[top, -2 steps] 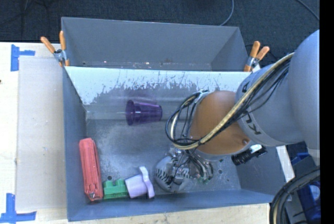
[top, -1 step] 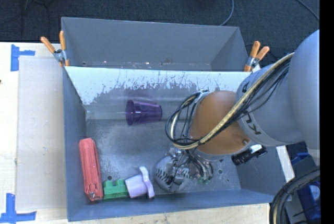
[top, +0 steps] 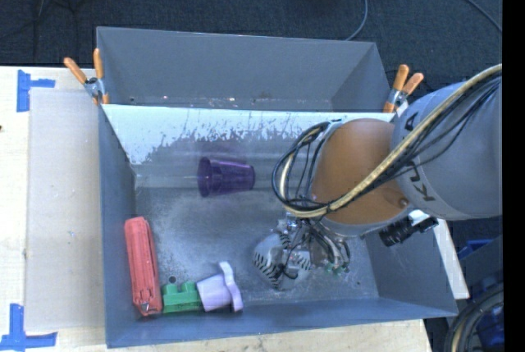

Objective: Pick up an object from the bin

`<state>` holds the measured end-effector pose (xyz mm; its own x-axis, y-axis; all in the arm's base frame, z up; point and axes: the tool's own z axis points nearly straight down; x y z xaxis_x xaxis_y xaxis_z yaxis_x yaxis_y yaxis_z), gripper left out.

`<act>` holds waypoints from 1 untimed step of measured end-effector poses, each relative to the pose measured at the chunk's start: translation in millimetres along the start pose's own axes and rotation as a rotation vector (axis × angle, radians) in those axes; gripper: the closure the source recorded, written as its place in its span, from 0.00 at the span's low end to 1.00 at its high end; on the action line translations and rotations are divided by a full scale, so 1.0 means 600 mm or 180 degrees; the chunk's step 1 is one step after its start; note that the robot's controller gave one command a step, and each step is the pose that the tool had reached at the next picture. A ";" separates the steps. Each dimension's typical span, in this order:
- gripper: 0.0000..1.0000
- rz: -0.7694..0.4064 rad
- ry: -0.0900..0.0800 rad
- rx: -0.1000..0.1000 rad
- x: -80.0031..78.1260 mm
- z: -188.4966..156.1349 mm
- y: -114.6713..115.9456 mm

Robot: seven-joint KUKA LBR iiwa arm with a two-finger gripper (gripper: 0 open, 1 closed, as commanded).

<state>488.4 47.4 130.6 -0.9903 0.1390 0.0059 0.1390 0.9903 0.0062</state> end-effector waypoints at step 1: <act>1.00 -0.0039 -0.0055 -0.0019 -0.027 -0.006 -0.027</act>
Offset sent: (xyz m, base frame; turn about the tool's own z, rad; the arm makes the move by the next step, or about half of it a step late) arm 0.0201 -0.0052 0.1277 -0.0138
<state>502.0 28.9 134.0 -0.9918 0.1271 -0.0115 0.1270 0.9918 0.0122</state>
